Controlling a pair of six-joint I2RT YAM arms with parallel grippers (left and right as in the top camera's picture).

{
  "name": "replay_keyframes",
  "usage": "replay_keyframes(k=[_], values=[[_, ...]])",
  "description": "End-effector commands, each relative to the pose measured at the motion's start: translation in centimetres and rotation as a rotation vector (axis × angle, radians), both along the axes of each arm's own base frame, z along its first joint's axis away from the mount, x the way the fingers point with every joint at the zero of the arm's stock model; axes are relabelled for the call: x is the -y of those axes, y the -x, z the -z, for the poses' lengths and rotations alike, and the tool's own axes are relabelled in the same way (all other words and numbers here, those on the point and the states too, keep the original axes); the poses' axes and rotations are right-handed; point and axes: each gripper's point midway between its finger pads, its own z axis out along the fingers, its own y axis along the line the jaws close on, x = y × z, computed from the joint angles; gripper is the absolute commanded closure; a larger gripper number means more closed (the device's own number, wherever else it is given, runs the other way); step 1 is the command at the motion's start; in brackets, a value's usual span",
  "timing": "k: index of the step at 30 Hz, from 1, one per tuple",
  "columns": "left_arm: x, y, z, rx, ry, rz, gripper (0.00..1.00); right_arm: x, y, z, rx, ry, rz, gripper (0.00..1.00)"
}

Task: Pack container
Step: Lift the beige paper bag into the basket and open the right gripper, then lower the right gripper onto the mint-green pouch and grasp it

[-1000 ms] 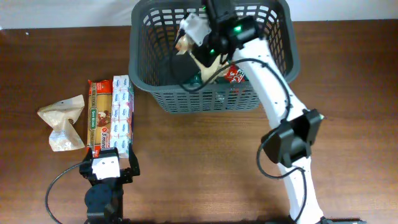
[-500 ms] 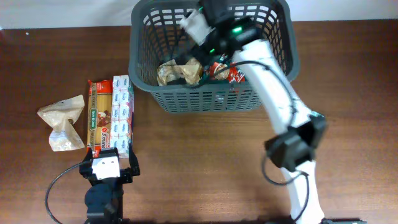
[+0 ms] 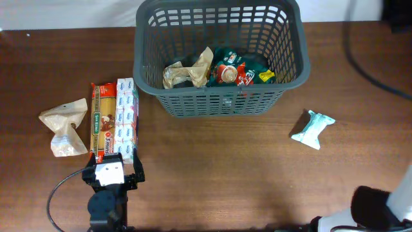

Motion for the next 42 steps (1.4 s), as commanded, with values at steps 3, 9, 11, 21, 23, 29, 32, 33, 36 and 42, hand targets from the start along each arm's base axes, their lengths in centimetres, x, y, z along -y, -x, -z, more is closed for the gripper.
replay_keyframes(k=[3,9,11,21,23,29,32,33,36,42], values=[[-0.1,0.0,0.1,0.001,0.004,-0.007,0.01,3.3,-0.2,14.4,-0.337,-0.353,0.154,0.24],[-0.1,0.0,0.1,0.001,0.004,-0.007,0.01,0.4,2.3,29.0,-0.646,-0.560,0.255,0.23],[-0.1,0.0,0.1,0.001,0.004,-0.007,0.01,-1.1,3.0,32.5,-0.704,-0.598,0.252,0.22],[-0.1,0.0,0.1,0.001,0.004,-0.007,0.01,-5.4,5.7,42.0,-0.793,-0.671,0.260,0.19],[-0.1,0.0,0.1,0.001,0.004,-0.007,0.01,-5.3,6.4,43.2,-0.803,-0.665,0.288,0.23],[-0.1,0.0,0.1,0.001,0.004,-0.007,0.01,-4.5,8.0,45.2,-0.823,-0.635,0.374,0.39],[-0.1,0.0,0.1,0.001,0.004,-0.007,0.01,-4.5,8.4,45.8,-0.828,-0.632,0.378,0.69],[-0.1,0.0,0.1,0.001,0.004,-0.007,0.01,-4.5,8.5,45.8,-0.829,-0.635,0.381,0.79],[-0.1,0.0,0.1,0.001,0.004,-0.007,0.01,-4.6,8.1,45.6,-0.818,-0.641,0.373,0.96],[-0.1,0.0,0.1,0.001,0.004,-0.007,0.01,-4.9,3.8,39.3,-0.688,-0.797,0.254,0.96]])
